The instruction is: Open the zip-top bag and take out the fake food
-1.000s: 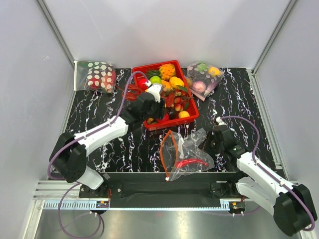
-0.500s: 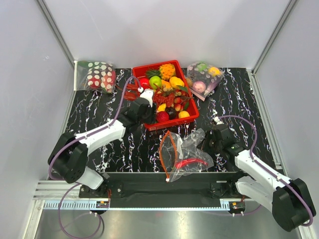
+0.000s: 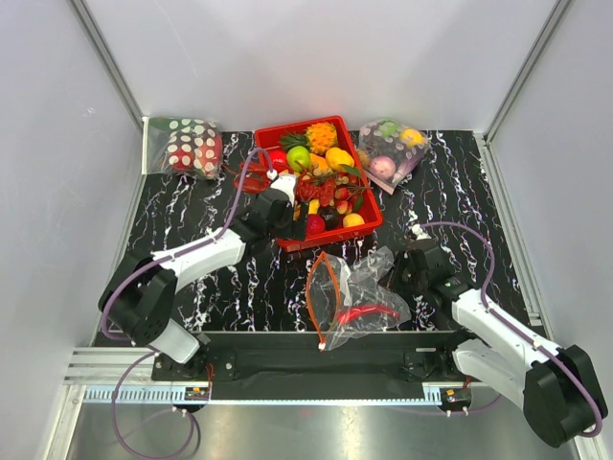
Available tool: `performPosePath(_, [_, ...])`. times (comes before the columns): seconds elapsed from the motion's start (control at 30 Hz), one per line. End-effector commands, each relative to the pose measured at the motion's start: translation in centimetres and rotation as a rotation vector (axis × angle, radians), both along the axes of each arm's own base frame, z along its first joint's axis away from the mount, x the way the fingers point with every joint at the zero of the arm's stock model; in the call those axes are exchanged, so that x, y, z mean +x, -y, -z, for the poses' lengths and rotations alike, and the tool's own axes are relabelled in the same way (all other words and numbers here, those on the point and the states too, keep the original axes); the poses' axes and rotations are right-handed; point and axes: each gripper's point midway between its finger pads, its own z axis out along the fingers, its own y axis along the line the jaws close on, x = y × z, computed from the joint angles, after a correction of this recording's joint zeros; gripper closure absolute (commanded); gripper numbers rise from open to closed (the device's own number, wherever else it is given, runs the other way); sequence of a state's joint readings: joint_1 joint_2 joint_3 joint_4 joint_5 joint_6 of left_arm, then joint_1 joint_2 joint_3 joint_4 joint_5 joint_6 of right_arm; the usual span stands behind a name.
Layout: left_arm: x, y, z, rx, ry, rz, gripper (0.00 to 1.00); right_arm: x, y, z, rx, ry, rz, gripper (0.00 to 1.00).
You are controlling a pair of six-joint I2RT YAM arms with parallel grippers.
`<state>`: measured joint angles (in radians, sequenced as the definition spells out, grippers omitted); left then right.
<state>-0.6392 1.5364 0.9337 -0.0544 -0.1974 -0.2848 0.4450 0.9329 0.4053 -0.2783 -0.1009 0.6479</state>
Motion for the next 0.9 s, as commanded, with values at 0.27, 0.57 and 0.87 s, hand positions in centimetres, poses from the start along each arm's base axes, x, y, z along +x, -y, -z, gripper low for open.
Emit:
performPosePath(0.27, [-1.3, -0.5, -8.8, -0.183, 0.243, 0.031, 0.15, 0.6, -0.5, -1.7, 0.022, 0.049, -0.016, 1.0])
performPosePath(0.57, [-12.6, 2.7, -4.1, -0.246, 0.19, 0.318, 0.3, 0.6, -0.2, -1.6, 0.008, 0.048, -0.009, 1.0])
performPosePath(0.87, [-19.1, 6.2, -2.7, -0.402, 0.172, 0.49, 0.37, 0.3, -0.1, -2.0, 0.016, 0.047, -0.007, 1.0])
